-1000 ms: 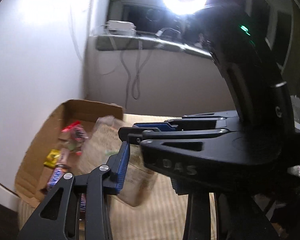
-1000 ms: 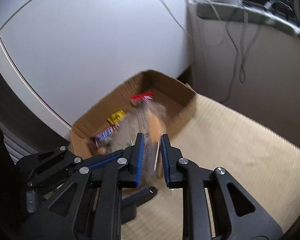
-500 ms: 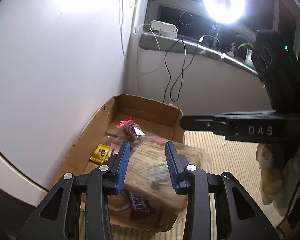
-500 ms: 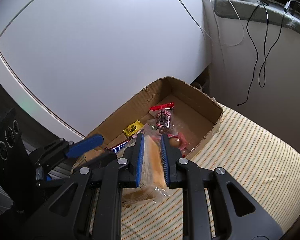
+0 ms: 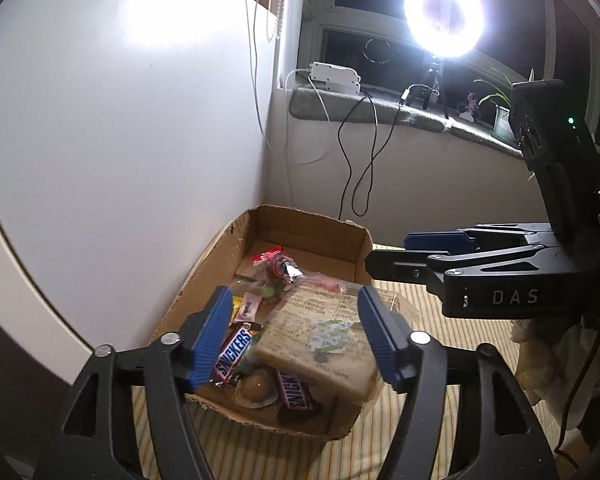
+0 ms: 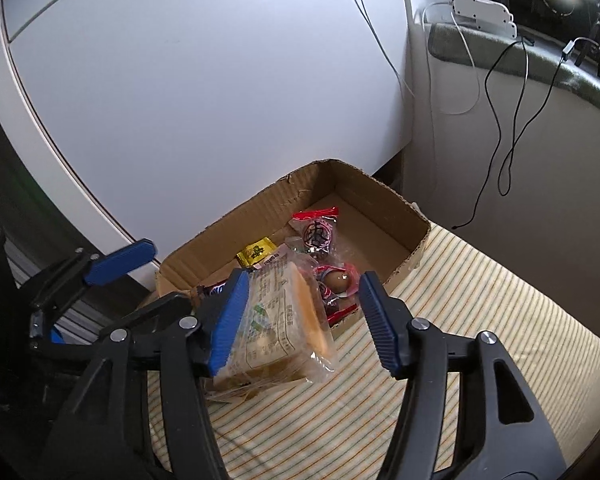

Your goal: Organize snacks

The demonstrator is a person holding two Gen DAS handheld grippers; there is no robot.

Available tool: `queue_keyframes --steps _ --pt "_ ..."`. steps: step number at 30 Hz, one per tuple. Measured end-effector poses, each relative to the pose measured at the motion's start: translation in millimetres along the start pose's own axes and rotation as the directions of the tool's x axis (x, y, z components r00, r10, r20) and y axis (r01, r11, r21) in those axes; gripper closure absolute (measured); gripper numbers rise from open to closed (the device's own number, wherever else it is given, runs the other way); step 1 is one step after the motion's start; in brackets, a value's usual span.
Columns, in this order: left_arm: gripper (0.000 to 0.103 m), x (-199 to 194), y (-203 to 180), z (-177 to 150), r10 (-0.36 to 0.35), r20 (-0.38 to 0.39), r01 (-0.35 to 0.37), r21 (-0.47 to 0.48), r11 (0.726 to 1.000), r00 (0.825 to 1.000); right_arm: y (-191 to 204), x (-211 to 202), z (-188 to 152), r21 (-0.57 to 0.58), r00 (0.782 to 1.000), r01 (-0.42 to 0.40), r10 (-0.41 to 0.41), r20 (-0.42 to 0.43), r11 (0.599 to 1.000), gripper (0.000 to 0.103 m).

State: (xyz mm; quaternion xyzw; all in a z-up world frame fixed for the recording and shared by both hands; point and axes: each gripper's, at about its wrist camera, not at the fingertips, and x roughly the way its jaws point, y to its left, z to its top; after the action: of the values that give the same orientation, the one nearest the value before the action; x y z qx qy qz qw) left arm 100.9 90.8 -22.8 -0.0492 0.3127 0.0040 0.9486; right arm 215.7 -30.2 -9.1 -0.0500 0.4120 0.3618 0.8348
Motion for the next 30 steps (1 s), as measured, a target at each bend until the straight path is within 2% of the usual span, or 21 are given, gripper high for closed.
queue_keyframes --steps 14,15,17,22,30 --pt "0.024 -15.4 6.1 -12.4 0.034 -0.003 -0.034 -0.007 0.999 0.999 6.2 -11.5 -16.7 -0.015 0.998 0.069 -0.068 0.015 0.998 0.039" --pt "0.024 -16.4 6.8 -13.6 0.037 -0.004 -0.037 -0.008 0.999 0.999 6.7 -12.9 -18.5 -0.016 0.997 0.076 -0.075 0.019 0.997 0.035" --pt "0.023 -20.8 7.4 -16.9 0.044 -0.007 -0.044 -0.008 0.999 0.999 7.8 -16.9 -22.1 -0.018 0.995 0.087 -0.086 0.039 0.996 0.015" --pt "0.022 -26.4 8.0 -23.5 0.071 -0.016 -0.071 -0.011 0.997 0.997 9.5 -28.1 -31.4 -0.018 0.991 0.114 -0.112 0.076 0.993 0.013" --pt "0.02 -38.1 7.9 -31.1 0.102 -0.014 -0.102 -0.016 0.995 0.995 20.0 -45.5 -49.7 0.016 0.97 0.213 -0.214 0.115 0.977 0.012"
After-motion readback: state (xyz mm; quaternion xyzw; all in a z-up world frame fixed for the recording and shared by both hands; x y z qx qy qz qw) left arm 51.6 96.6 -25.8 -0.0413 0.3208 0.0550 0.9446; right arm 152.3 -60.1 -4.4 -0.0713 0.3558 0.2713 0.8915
